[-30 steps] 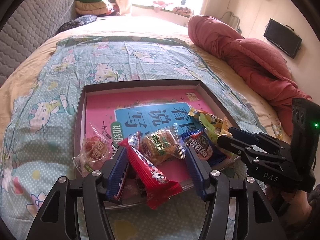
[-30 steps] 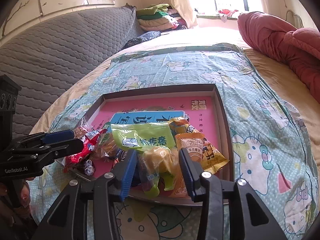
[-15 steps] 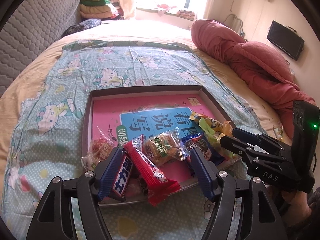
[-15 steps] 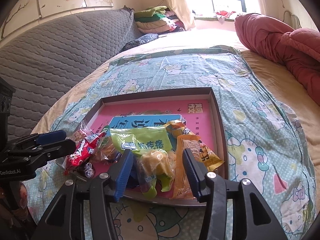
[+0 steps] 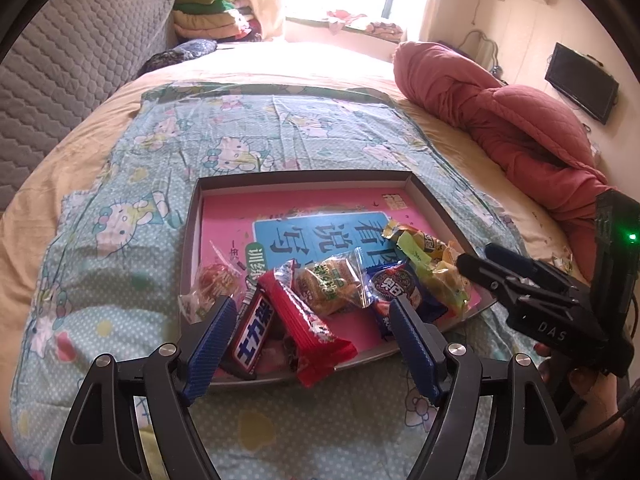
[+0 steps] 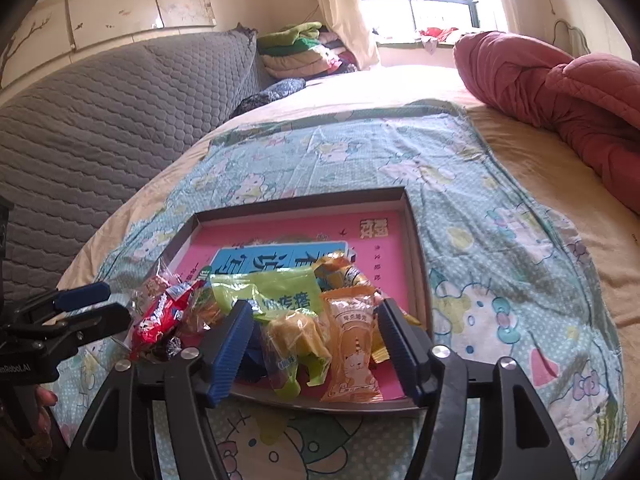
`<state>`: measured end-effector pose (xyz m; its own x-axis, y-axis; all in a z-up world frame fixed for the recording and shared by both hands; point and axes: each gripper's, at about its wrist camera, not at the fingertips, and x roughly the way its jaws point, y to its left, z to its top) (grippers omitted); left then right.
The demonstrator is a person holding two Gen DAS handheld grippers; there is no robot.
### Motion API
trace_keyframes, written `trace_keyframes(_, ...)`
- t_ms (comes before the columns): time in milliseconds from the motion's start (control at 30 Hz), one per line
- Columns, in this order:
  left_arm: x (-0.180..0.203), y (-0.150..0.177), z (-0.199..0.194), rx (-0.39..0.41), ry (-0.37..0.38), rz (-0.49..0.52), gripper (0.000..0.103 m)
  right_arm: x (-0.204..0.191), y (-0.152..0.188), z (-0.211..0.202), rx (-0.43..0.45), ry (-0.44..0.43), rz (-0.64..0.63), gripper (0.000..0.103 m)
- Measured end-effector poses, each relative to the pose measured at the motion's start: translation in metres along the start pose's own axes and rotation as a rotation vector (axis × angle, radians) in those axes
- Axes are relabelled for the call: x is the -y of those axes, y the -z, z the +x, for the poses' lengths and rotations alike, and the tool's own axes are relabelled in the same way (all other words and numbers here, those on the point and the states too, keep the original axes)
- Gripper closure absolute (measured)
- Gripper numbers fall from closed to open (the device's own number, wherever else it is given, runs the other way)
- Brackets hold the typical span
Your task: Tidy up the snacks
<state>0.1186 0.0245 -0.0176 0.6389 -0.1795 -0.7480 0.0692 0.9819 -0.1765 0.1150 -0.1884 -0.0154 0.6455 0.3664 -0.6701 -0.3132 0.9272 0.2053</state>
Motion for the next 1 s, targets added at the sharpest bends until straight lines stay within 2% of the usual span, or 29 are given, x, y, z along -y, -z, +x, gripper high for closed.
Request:
trace_keyframes(233, -0.001, 0.004, -0.011, 0.015, -0.045, -0.021, 0.023, 0.001, -0.001, -0.02, 0.059, 0.058, -0.001, 0.022)
trace_keyframes(500, 0.001, 0.009, -0.027, 0.014, -0.083, -0.049, 0.022, -0.009, 0.003, -0.048, 0.097, 0.075, -0.014, 0.011)
trace_keyframes(733, 0.01, 0.019, -0.046, 0.02, -0.107, -0.033, 0.021, -0.026, 0.006, -0.08, 0.145, 0.154, -0.058, 0.007)
trace_keyframes(833, 0.014, 0.025, -0.057, 0.026, -0.114, -0.019, 0.021, -0.034, 0.01, -0.093, 0.154, 0.175, -0.076, 0.002)
trace_keyframes(1000, 0.019, 0.037, -0.07, 0.018, -0.127, -0.021, 0.021, -0.045, 0.022, -0.112, 0.135, 0.154, -0.068, 0.002)
